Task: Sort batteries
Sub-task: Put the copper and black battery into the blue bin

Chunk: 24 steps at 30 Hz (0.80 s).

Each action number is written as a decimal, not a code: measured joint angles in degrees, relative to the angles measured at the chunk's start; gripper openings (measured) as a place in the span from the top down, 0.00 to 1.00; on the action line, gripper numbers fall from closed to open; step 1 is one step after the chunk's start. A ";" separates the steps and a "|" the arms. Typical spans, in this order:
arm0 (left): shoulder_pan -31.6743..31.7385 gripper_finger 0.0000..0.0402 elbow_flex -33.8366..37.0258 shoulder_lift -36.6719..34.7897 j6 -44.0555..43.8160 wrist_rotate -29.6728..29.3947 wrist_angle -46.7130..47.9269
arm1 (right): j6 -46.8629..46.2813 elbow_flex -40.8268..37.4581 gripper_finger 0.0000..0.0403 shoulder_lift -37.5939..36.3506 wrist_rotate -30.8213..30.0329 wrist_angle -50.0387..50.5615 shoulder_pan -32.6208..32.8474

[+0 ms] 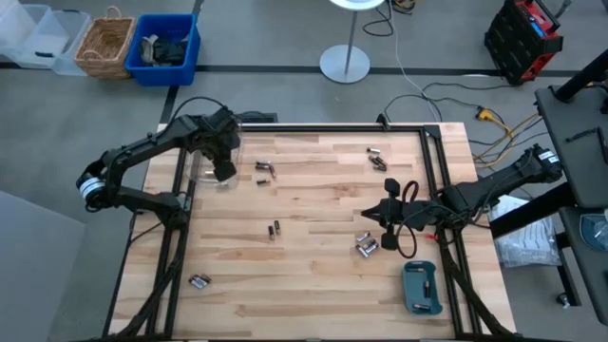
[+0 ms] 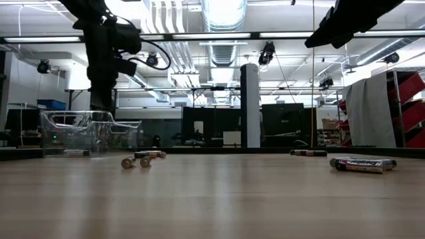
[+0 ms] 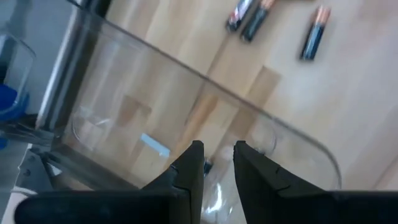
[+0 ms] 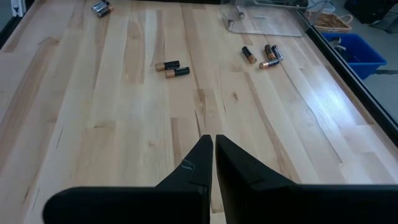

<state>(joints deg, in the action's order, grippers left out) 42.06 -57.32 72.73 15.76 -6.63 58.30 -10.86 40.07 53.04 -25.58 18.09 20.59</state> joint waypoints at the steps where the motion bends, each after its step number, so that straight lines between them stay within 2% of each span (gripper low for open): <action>1: -0.42 0.83 0.00 -0.19 -0.72 0.02 -0.68 | -0.43 0.00 0.97 0.00 -0.02 -0.02 -0.01; 6: -4.57 0.83 0.07 -1.36 -2.91 0.04 -5.56 | -3.37 0.00 0.97 0.00 -0.20 -1.00 -0.01; 11: -11.36 0.83 0.07 -2.95 -4.33 0.07 -12.70 | -7.57 0.00 0.97 0.00 -5.67 -1.38 -0.31; 16: -19.25 0.83 0.19 -4.26 -4.84 -0.47 -19.01 | -12.11 0.00 0.97 0.03 -6.85 -1.58 -2.09; 24: -33.23 0.87 3.04 -5.61 -6.40 -12.71 -27.98 | -17.14 -0.02 0.97 3.58 -8.04 -2.42 -6.25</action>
<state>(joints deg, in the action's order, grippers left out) 8.83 -54.28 67.12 9.36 -19.34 30.32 -27.99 40.05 56.61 -33.63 15.67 14.35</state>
